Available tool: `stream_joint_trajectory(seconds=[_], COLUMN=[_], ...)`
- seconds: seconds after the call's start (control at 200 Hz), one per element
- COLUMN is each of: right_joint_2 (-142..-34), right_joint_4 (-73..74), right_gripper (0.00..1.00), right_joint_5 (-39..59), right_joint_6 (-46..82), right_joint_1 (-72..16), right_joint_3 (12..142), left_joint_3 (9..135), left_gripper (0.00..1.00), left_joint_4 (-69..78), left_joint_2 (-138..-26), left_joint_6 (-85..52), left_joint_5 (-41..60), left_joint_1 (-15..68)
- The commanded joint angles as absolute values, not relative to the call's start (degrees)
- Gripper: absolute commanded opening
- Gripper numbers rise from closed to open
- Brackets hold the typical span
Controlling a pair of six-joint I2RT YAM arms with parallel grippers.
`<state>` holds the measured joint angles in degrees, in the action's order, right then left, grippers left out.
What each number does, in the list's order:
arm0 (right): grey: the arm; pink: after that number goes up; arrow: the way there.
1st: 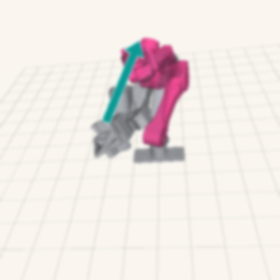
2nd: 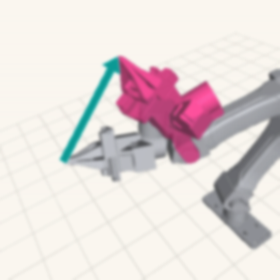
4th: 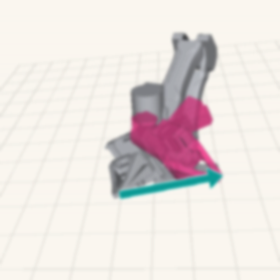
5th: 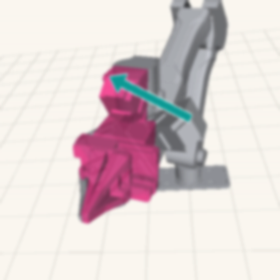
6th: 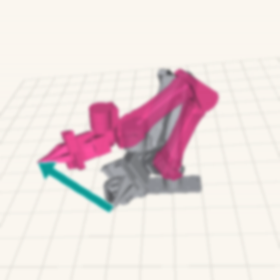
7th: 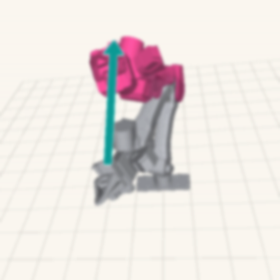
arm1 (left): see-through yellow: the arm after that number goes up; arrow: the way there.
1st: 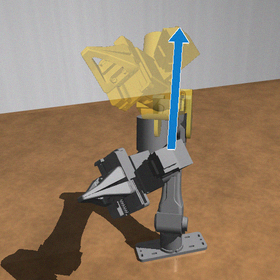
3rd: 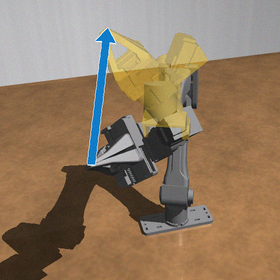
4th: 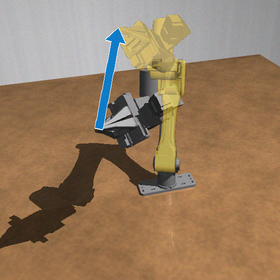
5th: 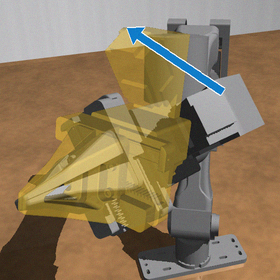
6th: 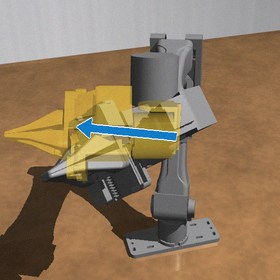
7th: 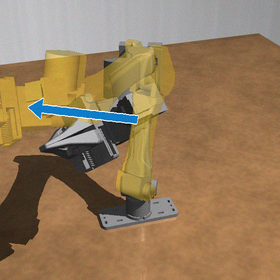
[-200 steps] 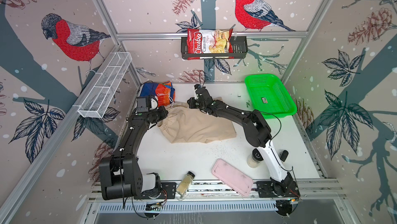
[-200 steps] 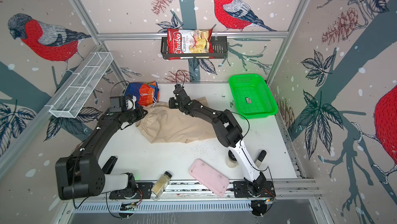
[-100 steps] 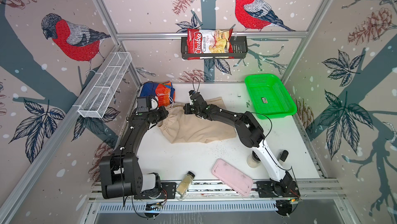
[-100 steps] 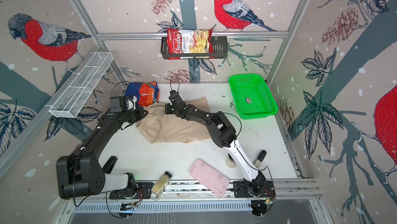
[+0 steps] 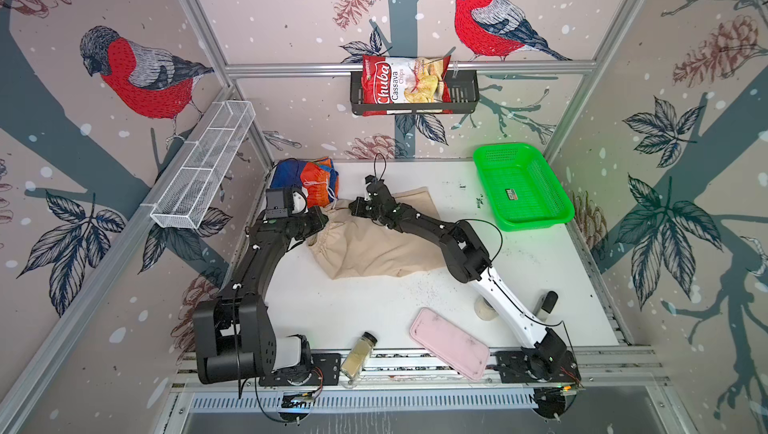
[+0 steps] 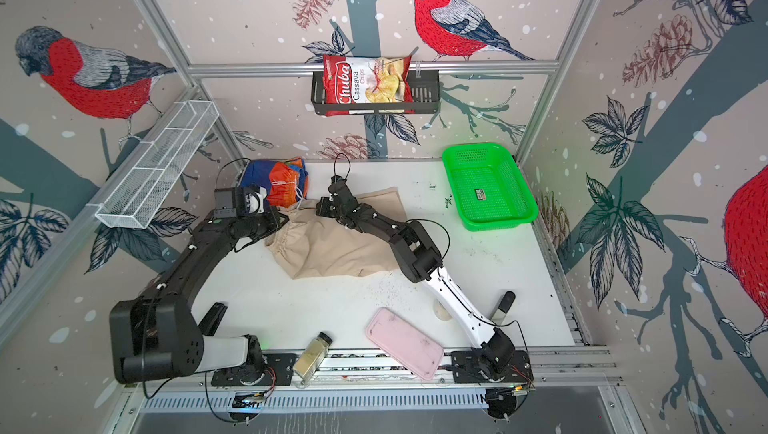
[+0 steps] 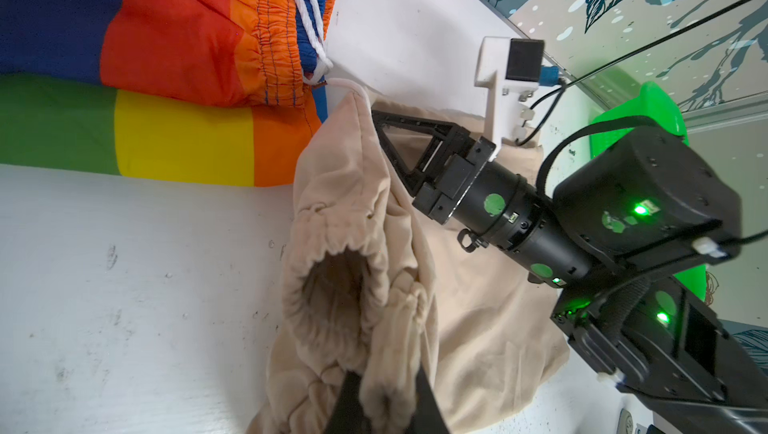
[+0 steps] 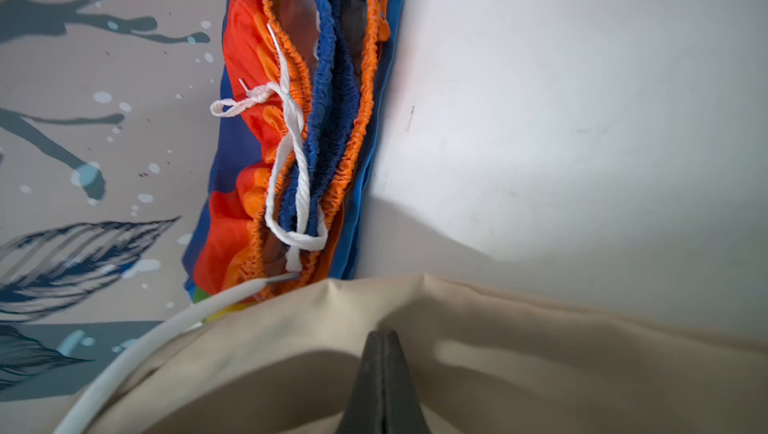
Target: Fold and stack the shorts
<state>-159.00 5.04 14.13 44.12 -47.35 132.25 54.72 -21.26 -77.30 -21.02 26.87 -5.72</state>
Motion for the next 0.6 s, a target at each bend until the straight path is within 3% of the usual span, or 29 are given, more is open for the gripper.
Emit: stream_joint_trajectory(seconds=[0.0,0.17,0.595], right_joint_2=[-158.03,-146.83,-106.88], right_joint_4=[8.04,5.63,1.90], right_gripper=[0.01,0.01,0.00], right_joint_5=[15.84,12.57,-4.24], right_joint_6=[45.89,39.01,28.61], right_joint_1=[-47.37,-46.98,-44.33], right_joint_3=[132.95,122.97,69.68], left_joint_3=[54.71,55.70,68.64], left_gripper=[0.00,0.00,0.00], left_joint_4=[-19.22,-20.37,-24.93], left_joint_2=[-76.90,-76.25,-78.77], left_joint_6=[-20.51,-19.92,-24.23], left_joint_5=[27.23,23.92,18.77], left_joint_1=[-5.84,-5.92,-5.18])
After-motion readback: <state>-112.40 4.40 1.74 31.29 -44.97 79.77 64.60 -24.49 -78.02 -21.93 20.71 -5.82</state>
